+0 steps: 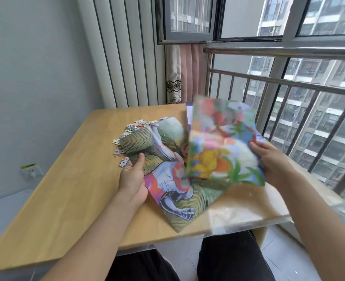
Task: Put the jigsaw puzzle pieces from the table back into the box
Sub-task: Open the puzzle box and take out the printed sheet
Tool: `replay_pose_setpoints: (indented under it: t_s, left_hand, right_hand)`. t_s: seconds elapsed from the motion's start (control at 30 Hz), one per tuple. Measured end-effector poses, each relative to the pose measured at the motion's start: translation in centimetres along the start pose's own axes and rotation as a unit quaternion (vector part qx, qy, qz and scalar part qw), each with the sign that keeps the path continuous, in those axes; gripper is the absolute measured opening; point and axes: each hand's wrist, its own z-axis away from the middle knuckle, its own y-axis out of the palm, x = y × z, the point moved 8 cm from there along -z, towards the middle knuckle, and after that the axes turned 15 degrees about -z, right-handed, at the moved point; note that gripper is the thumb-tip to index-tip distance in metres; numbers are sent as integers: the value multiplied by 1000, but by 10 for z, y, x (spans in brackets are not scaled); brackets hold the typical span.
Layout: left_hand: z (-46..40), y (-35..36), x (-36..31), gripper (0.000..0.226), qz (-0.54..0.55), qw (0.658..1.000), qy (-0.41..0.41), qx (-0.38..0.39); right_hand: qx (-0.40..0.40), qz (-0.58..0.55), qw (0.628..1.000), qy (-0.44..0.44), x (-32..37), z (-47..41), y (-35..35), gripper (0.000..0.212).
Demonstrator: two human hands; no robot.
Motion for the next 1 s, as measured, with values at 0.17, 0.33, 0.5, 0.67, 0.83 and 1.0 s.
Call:
replay_pose_setpoints:
  t_s: [0.17, 0.33, 0.5, 0.67, 0.83, 1.0]
  left_hand:
    - [-2, 4, 5, 53, 33, 999, -42, 4]
    - [6, 31, 11, 61, 18, 997, -72, 37]
    - [2, 64, 22, 39, 1, 994, -97, 58]
    - [17, 107, 11, 48, -82, 988, -43, 123]
    - [8, 126, 9, 18, -145, 988, 4, 54]
    - [4, 144, 15, 45, -105, 994, -16, 13]
  right_hand:
    - [-14, -68, 997, 45, 14, -3, -13, 15]
    - [44, 117, 991, 49, 6, 4, 9, 17]
    - [75, 256, 964, -3, -1, 10, 34, 17]
    - [62, 274, 958, -59, 17, 6, 17, 10]
    - [68, 44, 991, 104, 7, 22, -20, 33]
    - [55, -141, 982, 117, -1, 39, -21, 49]
